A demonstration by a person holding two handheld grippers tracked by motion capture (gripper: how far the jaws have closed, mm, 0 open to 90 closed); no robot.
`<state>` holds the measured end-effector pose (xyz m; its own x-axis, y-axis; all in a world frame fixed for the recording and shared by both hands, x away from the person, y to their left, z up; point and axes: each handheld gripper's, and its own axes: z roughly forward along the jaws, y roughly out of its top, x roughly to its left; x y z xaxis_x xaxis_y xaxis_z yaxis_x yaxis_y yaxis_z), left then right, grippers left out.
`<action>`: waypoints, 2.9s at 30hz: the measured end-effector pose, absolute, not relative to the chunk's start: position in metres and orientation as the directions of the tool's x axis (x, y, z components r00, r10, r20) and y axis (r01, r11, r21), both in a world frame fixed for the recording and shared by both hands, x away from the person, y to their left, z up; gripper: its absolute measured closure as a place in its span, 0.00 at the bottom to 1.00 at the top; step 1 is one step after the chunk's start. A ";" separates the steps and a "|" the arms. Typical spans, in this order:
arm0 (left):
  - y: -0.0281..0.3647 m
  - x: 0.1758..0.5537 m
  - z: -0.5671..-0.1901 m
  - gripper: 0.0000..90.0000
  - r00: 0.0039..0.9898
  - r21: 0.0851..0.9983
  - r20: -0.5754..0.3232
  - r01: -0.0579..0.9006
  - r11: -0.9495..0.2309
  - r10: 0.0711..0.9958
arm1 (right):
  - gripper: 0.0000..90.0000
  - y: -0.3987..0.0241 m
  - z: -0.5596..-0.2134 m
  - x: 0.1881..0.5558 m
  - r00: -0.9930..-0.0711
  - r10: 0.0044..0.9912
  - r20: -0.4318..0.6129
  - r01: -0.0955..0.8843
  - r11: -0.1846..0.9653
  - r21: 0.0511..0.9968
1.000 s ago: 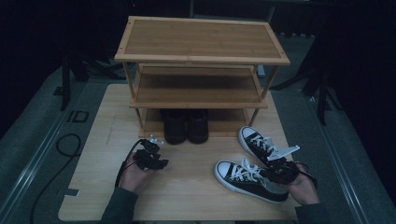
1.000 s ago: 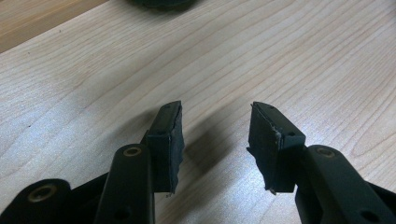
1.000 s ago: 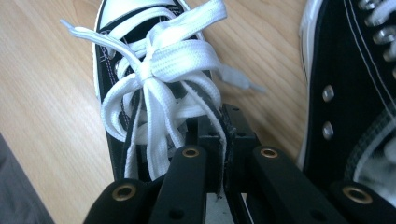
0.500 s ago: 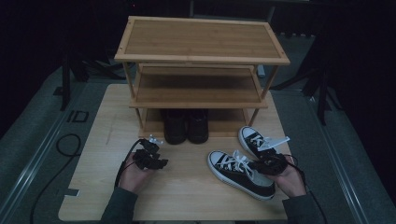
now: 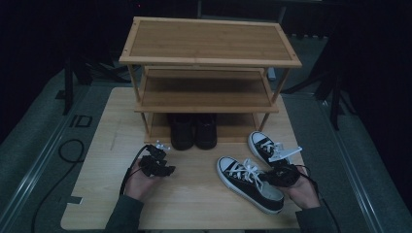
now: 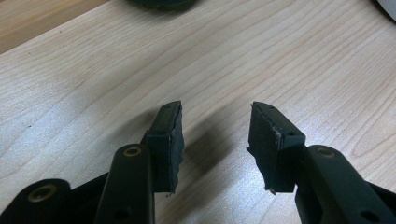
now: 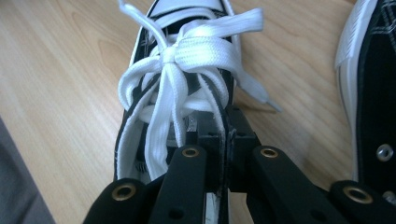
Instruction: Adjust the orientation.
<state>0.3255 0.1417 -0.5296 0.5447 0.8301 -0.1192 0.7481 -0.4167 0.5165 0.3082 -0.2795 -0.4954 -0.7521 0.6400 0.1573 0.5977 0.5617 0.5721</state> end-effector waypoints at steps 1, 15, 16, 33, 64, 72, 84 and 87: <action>0.142 0.326 -0.529 0.61 0.544 0.518 -0.120 0.748 -0.415 0.831 | 0.97 -0.280 -0.496 0.307 -0.753 0.638 0.161 0.599 0.563 0.569; 0.142 0.327 -0.531 0.61 0.545 0.512 -0.121 0.751 -0.418 0.830 | 0.71 -0.290 -0.486 0.300 -0.770 0.622 0.139 0.581 0.594 0.557; 0.142 0.327 -0.531 0.61 0.542 0.513 -0.122 0.752 -0.415 0.831 | 0.70 -0.292 -0.482 0.299 -0.771 0.622 0.137 0.577 0.592 0.562; 0.143 0.327 -0.530 0.61 0.544 0.513 -0.118 0.750 -0.417 0.831 | 0.63 -0.325 -0.459 0.302 -0.699 0.712 0.069 0.580 0.507 0.637; 0.143 0.327 -0.531 0.61 0.543 0.512 -0.117 0.750 -0.418 0.832 | 0.75 -0.329 -0.486 0.328 -0.579 0.815 0.003 0.661 0.467 0.588; 0.143 0.327 -0.532 0.61 0.539 0.512 -0.120 0.753 -0.413 0.834 | 0.98 -0.330 -0.497 0.333 -0.591 0.805 0.050 0.649 0.438 0.622; 0.141 0.327 -0.533 0.61 0.542 0.508 -0.119 0.753 -0.418 0.832 | 0.98 -0.324 -0.500 0.323 -0.654 0.751 0.090 0.591 0.434 0.680; 0.142 0.327 -0.533 0.61 0.542 0.509 -0.120 0.753 -0.417 0.832 | 0.98 -0.319 -0.501 0.321 -0.673 0.737 0.065 0.573 0.464 0.675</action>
<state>0.3272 0.1417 -0.5326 0.5418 0.8319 -0.1197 0.7528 -0.4170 0.5093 0.3212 -0.3190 -0.5008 -0.6727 0.7371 0.0648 0.5733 0.4638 0.6755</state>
